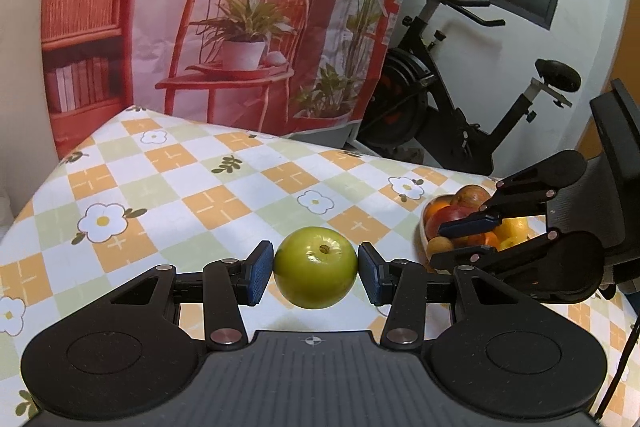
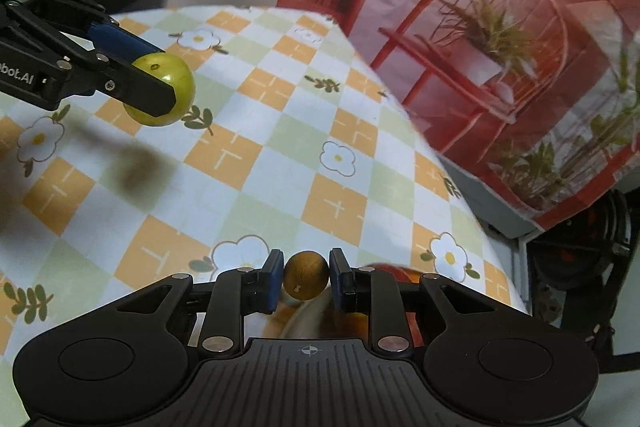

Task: Organize fruits
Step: 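Carry the yellow-green apple and the kiwi toward the plate with both tools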

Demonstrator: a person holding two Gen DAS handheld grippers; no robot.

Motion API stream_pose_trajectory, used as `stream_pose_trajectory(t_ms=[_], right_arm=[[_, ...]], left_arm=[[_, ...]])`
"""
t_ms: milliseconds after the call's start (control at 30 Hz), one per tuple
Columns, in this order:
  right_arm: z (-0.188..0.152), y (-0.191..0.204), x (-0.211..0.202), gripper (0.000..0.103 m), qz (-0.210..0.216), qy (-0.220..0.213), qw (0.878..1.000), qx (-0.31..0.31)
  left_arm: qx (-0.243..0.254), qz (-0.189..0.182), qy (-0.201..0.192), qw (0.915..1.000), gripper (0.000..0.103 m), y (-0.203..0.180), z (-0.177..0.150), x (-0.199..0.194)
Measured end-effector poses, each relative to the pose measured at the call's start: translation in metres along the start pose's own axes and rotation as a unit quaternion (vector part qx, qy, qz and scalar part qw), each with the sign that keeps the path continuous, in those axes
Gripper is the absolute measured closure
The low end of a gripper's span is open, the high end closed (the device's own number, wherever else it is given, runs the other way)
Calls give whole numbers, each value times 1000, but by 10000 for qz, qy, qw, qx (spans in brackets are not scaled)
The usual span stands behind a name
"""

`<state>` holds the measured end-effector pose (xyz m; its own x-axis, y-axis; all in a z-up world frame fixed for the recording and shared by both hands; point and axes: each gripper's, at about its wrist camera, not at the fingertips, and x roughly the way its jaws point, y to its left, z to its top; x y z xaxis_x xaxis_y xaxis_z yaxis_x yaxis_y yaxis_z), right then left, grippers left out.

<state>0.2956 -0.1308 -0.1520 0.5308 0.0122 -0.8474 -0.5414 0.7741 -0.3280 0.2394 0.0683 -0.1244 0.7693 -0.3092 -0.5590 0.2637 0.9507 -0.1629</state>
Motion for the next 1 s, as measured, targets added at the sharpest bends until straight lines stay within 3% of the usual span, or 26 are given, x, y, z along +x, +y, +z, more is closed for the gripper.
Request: stream_pose_trajectory(t_ms=[533,1000], right_arm=[[-56,-29,-71,81,-45,-898,9930,770],[-127,-76,-104,81,-287,-1141,9821,1471]], left_arm=[[661,-34,92,9978,54,-68,15,0],[1195,-476,149,9916,54,-129,32,33]])
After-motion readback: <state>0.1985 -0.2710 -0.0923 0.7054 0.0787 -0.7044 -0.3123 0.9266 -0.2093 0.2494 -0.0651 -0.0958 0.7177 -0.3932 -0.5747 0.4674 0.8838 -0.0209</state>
